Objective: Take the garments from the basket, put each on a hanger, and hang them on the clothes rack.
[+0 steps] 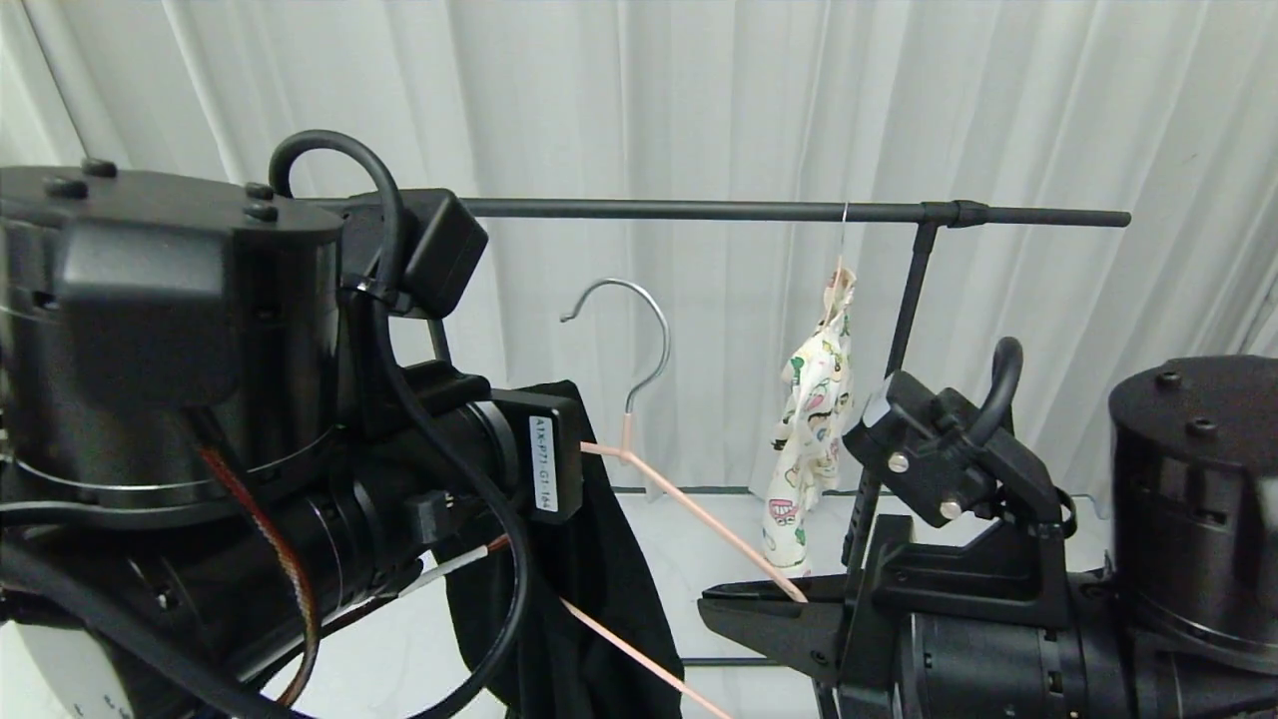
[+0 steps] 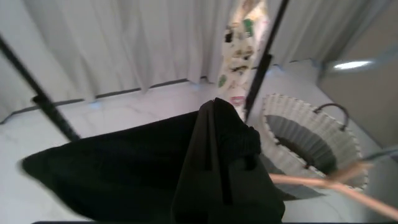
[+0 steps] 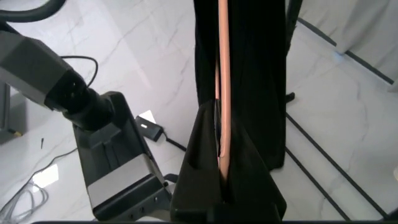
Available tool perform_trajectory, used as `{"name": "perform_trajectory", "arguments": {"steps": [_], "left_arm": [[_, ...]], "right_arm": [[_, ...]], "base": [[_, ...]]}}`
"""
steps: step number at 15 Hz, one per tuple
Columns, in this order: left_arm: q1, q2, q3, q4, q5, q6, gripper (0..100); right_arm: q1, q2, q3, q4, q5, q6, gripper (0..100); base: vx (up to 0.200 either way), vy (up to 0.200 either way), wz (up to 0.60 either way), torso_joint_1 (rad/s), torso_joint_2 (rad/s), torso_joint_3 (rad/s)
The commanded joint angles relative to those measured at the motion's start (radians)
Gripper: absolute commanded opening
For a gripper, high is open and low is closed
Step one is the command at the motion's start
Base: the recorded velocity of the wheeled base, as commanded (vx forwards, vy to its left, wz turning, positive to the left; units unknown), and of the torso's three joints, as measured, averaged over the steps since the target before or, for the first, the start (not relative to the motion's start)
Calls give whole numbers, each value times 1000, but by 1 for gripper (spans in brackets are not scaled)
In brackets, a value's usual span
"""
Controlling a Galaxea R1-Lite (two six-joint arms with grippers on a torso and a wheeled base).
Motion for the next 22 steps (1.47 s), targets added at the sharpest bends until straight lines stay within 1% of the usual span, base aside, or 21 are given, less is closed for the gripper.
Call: {"name": "perform_trajectory", "arguments": {"steps": [1, 2, 4, 6, 8, 9, 10, 11, 12, 15, 17, 19, 20, 21, 22], "left_arm": [[-26, 4, -17, -1, -9, 1, 0], [-33, 4, -19, -1, -9, 1, 0], [-37, -2, -10, -1, -8, 1, 0], [-37, -6, 0, -1, -6, 2, 0], [-41, -13, 13, -1, -6, 5, 0], [-41, -13, 23, -1, -6, 19, 0], [-41, -13, 27, -1, -5, 25, 0], [-40, -17, 40, -3, -3, 44, 0], [-38, -17, 38, -3, -3, 47, 100], [-35, -48, 43, -3, -3, 47, 100], [-29, -85, 52, -1, -3, 48, 100], [-9, -129, 81, -1, -3, 53, 100], [6, -157, 118, -1, -3, 80, 100], [37, -192, 175, -1, -11, 143, 100], [62, -218, 222, -3, -34, 203, 100]], "right_arm": [[9, 45, -3, -29, -2, 0, 0], [9, 55, -3, -38, -8, 0, 0], [7, 77, -8, -40, -58, 5, 0], [5, 83, -8, -46, -92, 5, 0], [1, 94, -8, -83, -146, 20, 0], [1, 107, -6, -113, -189, 32, 0], [2, 112, -6, -132, -210, 35, 0], [2, 124, -5, -178, -259, 40, 0], [2, 124, -5, -190, -273, 40, 0], [1, 120, -2, -205, -331, 35, 0], [-2, 117, 12, -239, -351, 21, 0], [-33, 114, 51, -293, -350, -37, 0], [-51, 107, 75, -319, -348, -69, 0], [-62, 86, 112, -340, -336, -100, 0], [-65, 55, 152, -345, -305, -115, 0]], "base": [[0, 0, 0, 0, 0, 0], [0, 0, 0, 0, 0, 0], [0, 0, 0, 0, 0, 0], [0, 0, 0, 0, 0, 0], [0, 0, 0, 0, 0, 0], [0, 0, 0, 0, 0, 0], [0, 0, 0, 0, 0, 0], [0, 0, 0, 0, 0, 0], [0, 0, 0, 0, 0, 0], [0, 0, 0, 0, 0, 0], [0, 0, 0, 0, 0, 0], [0, 0, 0, 0, 0, 0], [0, 0, 0, 0, 0, 0], [0, 0, 0, 0, 0, 0], [0, 0, 0, 0, 0, 0]]}}
